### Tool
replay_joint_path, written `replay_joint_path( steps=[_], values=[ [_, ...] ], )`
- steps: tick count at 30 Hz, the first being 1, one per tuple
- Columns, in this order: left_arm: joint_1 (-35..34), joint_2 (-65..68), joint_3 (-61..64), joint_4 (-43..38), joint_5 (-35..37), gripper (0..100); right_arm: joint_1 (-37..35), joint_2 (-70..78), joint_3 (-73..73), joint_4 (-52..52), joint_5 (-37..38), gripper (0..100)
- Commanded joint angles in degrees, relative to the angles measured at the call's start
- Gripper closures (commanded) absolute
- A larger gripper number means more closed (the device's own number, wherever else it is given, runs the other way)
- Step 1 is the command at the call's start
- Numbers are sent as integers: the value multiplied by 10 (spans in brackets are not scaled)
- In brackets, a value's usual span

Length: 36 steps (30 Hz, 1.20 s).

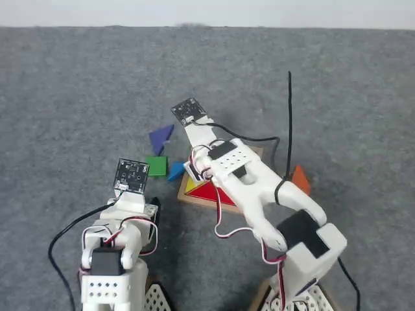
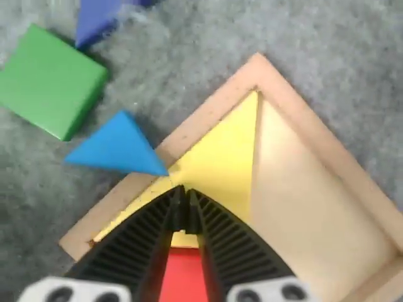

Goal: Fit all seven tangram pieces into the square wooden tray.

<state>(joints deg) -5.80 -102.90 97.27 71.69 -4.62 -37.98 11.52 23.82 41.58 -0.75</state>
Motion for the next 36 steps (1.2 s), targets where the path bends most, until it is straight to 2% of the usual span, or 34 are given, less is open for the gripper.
replay_joint_path(
  steps=[1,6,9,12,15,19,22,28,36],
  values=[
    [-1,-10,-9,3,-2,852,-8,12,-27,-2,13,992],
    [-1,-10,-9,3,-2,852,-25,-51,-18,20,11,992],
    [-1,-10,-9,3,-2,852,-7,-133,-15,86,11,989],
    [-1,-10,-9,3,-2,852,51,-229,-15,185,11,989],
    [-1,-10,-9,3,-2,852,143,-303,-15,280,29,976],
    [-1,-10,-9,3,-2,852,265,-310,-9,360,87,874],
    [-1,-10,-9,3,-2,852,311,-275,34,348,120,827],
    [-1,-10,-9,3,-2,852,365,-203,97,246,147,824],
    [-1,-10,-9,3,-2,852,387,-75,97,181,185,823]
  ],
)
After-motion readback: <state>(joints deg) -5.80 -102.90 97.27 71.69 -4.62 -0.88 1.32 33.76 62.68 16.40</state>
